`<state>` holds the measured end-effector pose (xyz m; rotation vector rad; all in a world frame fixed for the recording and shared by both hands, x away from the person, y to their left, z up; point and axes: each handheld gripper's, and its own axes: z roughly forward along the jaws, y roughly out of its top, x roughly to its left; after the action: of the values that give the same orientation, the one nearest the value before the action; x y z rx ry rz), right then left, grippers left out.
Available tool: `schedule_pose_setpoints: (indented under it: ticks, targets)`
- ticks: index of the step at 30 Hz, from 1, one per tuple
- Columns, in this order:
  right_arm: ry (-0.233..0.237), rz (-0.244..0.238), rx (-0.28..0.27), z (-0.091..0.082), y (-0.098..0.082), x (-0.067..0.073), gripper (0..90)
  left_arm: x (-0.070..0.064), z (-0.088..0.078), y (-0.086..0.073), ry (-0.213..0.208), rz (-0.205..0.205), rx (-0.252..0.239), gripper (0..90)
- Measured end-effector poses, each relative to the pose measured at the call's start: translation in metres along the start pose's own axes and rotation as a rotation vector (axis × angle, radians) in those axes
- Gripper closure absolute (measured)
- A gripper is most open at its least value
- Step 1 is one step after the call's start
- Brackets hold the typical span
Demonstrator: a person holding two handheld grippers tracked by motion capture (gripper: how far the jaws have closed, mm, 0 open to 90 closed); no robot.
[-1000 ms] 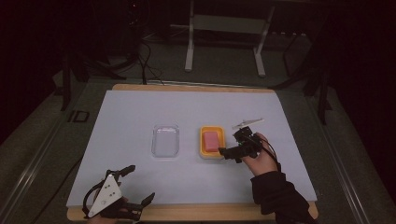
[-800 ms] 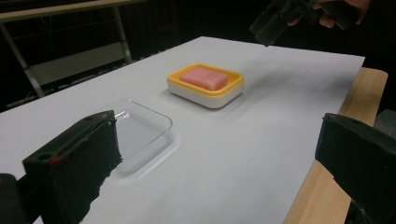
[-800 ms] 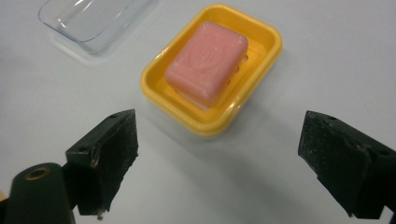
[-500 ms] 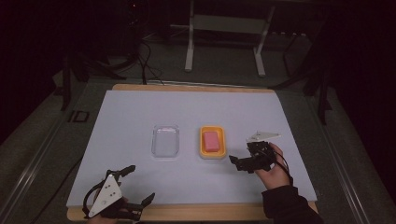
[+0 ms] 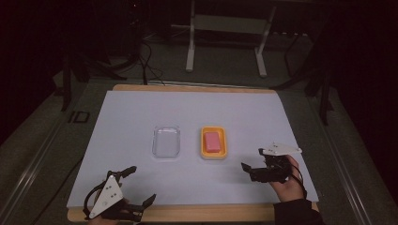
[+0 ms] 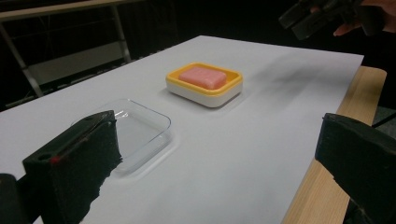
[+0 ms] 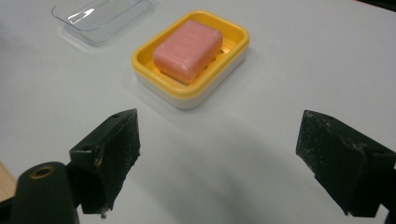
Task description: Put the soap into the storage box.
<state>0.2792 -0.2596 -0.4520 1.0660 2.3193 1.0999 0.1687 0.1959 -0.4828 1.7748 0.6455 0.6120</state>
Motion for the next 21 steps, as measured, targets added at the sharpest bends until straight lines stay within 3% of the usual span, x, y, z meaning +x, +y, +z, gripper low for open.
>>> schedule_pose_setpoints:
  ticks: [7, 11, 15, 21]
  targets:
    - [0.003, -0.031, -0.032, -0.008, -0.016, -0.004, 13.6, 0.000, 0.000, 0.000, -0.001, 0.002, 0.002, 0.2]
    - [0.014, -0.029, -0.018, -0.010, -0.022, -0.006, 14.2, 0.000, 0.001, 0.000, -0.002, 0.000, 0.001, 0.2]
    - [-0.016, -0.072, -0.007, -0.011, -0.029, -0.006, 14.1, -0.001, 0.001, 0.000, -0.004, 0.002, 0.004, 0.2]
    - [-0.023, -0.047, -0.008, -0.015, -0.038, -0.011, 14.2, -0.001, 0.001, 0.000, -0.005, 0.002, 0.004, 0.2]
